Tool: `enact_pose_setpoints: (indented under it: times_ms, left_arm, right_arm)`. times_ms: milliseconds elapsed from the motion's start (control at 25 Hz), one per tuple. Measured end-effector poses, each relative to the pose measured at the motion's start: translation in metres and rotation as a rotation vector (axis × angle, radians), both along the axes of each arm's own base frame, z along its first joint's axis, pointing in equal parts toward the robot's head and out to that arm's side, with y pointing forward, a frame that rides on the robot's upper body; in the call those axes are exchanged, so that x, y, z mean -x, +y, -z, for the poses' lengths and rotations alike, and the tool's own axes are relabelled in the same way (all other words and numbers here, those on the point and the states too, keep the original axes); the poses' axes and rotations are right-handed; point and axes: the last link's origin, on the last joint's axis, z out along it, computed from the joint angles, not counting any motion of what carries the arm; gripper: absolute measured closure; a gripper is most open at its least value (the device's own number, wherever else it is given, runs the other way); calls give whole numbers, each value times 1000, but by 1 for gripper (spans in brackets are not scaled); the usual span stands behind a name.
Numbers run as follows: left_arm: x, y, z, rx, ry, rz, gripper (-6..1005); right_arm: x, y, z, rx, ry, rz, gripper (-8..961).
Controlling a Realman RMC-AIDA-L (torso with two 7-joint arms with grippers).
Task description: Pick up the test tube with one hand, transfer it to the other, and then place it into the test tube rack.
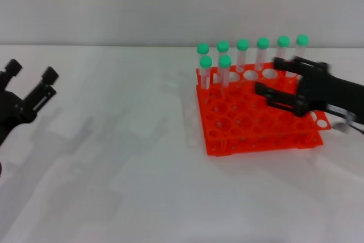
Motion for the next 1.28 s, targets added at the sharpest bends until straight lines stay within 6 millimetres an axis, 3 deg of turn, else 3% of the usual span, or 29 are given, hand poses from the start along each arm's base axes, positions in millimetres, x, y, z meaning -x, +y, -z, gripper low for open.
enact_pose_setpoints:
  times_ms: [400, 720, 1000, 1280]
  left_arm:
    - [0, 16, -10, -55, -22, -33, 111]
    - [-2, 17, -10, -60, -38, -26, 111]
    - [-2, 16, -12, -71, -37, -26, 111]
    - [-3, 19, -14, -83, -37, -23, 111]
  right_arm:
    - [-84, -72, -41, -211, 197, 106, 243]
    - [-143, -133, -71, -525, 322, 237, 244]
    - [-161, -153, -69, -620, 301, 327, 244]
    - [-160, -148, -67, -640, 290, 319, 244]
